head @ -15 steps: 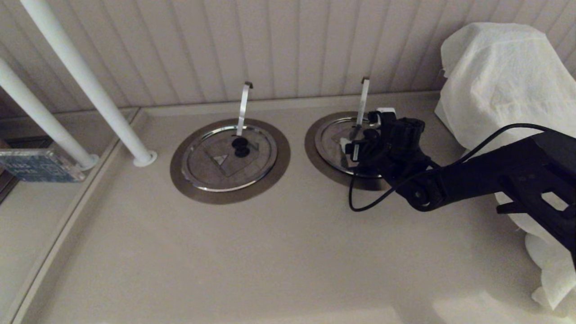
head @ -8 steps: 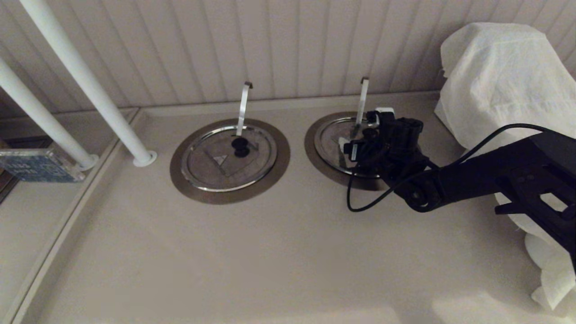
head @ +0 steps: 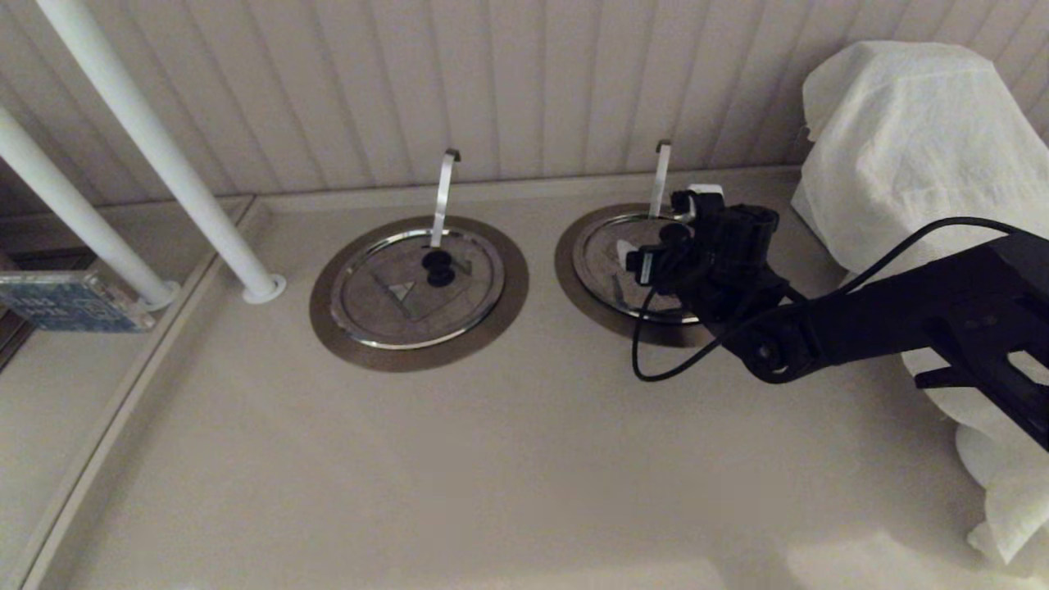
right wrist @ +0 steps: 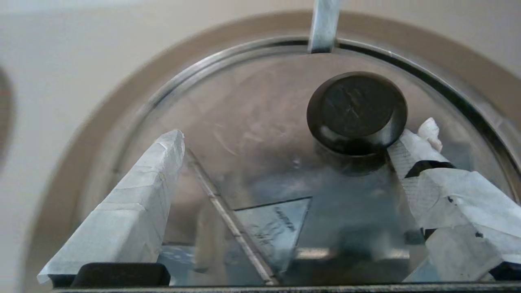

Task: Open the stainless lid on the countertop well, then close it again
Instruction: Open the lid

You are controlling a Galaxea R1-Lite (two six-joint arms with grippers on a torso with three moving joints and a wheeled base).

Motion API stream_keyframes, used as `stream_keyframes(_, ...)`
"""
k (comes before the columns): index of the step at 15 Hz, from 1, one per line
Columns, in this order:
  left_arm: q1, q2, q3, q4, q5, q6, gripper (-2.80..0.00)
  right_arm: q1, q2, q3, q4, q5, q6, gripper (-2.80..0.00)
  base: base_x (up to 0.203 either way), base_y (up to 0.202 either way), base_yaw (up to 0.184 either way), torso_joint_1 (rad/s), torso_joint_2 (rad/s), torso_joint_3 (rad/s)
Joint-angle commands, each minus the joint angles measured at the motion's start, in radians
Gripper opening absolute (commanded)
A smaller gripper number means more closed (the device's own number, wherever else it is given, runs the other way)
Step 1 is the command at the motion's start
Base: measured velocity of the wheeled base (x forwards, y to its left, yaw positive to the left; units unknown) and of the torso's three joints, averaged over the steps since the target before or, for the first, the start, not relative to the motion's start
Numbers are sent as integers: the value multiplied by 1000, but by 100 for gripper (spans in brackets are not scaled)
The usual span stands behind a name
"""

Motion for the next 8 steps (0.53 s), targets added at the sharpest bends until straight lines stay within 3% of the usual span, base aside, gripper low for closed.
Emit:
stream_keyframes(1,0,0,0,0,0,0,-280,14,-30,15,-13,-1,-1,0,0,0,0,0,0,0)
stream_keyframes(8,0,0,0,0,1,0,-280,100,-108,91,-48,-16,-7,0,0,0,0,0,0,0)
